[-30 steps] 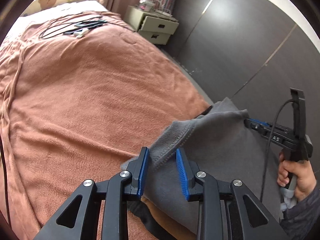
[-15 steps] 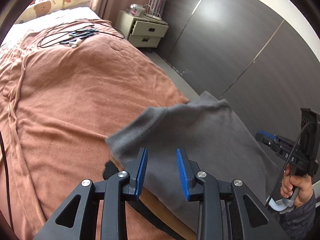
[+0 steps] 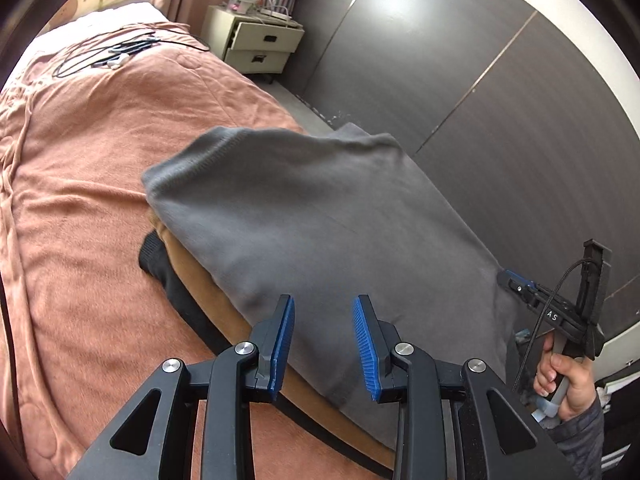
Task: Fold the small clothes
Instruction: 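Lower the grey shirt onto the clothes stack and open both tools, then withdraw both open tools from the stacked clothes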
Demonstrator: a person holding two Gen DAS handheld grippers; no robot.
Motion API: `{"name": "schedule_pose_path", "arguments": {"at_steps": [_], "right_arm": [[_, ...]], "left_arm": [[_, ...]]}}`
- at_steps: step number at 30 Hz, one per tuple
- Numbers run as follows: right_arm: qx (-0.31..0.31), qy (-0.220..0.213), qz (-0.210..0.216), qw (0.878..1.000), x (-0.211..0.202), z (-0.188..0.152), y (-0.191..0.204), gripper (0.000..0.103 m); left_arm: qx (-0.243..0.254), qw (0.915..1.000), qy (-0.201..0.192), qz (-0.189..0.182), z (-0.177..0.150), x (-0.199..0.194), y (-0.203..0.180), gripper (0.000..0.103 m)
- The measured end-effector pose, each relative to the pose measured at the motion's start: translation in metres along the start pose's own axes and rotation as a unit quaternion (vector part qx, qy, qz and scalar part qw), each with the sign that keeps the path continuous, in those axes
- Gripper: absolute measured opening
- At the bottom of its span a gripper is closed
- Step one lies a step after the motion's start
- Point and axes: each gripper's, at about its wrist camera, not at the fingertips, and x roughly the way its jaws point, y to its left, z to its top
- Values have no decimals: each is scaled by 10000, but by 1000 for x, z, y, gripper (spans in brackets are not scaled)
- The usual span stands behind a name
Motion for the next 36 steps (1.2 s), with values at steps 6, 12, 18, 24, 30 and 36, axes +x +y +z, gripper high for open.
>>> {"name": "schedule_pose_path", "arguments": {"at_steps": [6, 12, 18, 24, 30, 36], "right_arm": [[76, -373, 368, 9986, -45, -26, -9, 20], [-9, -261, 589, 9979, -42, -45, -6, 20], [-34, 0, 728, 9973, -47, -60, -10, 20], [-34, 78, 817, 9966, -70, -65, -16, 20], [95, -118, 871, 9961, -99, -80, -18, 21], [91, -410, 836, 9956, -138, -97, -10, 69]], "left_arm": [[193, 9996, 60, -199, -20, -2, -34, 33], [305, 9986, 173, -393, -47, -3, -63, 33], [220, 9969, 416, -627, -72, 2, -79, 28], [164, 9963, 605, -582, -94, 1, -84, 18], [345, 9960, 658, -501, -111, -10, -101, 18], [519, 9966, 506, -402, -119, -42, -114, 18]]}}
